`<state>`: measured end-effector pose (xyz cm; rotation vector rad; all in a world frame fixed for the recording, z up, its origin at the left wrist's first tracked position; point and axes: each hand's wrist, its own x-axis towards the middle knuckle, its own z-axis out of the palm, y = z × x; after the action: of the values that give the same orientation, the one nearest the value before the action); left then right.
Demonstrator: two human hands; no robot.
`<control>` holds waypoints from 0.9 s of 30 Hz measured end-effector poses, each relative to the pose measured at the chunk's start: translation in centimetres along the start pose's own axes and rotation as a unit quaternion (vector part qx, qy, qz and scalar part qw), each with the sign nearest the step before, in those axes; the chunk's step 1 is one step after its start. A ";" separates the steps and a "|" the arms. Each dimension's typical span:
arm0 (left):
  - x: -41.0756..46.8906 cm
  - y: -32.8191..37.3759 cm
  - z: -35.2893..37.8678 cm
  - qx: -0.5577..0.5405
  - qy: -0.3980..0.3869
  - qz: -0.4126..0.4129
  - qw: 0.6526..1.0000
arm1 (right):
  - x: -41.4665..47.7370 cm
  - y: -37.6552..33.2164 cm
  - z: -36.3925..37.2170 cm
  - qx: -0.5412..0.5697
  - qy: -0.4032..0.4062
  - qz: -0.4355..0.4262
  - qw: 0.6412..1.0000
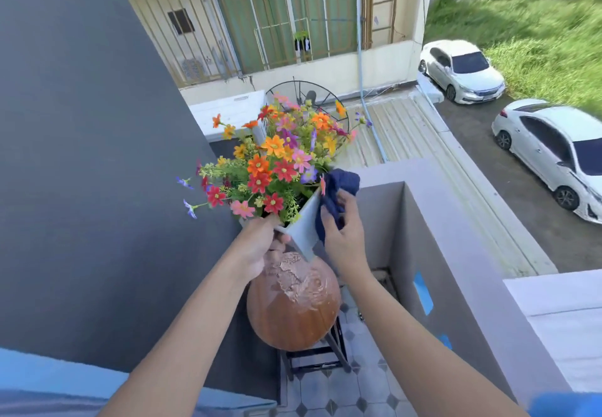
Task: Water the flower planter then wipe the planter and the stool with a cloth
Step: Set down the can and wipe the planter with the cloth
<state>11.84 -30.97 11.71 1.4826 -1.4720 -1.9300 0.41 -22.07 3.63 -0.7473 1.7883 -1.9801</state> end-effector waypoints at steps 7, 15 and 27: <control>-1.0 4.4 0.3 -0.042 0.011 0.015 0.999 | -0.6 -1.1 0.3 -0.024 -0.054 -0.044 0.997; -1.8 4.1 1.5 -0.069 -0.050 -0.008 0.996 | 5.0 -5.9 -3.4 0.033 0.136 -0.001 0.990; -2.4 7.3 3.3 -0.052 -0.042 0.045 0.997 | 5.9 -9.3 -2.5 0.016 0.068 -0.051 0.996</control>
<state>7.66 -30.61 18.96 1.2832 -1.4249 -2.0038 -5.10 -22.44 13.48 -0.7233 1.8235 -2.1686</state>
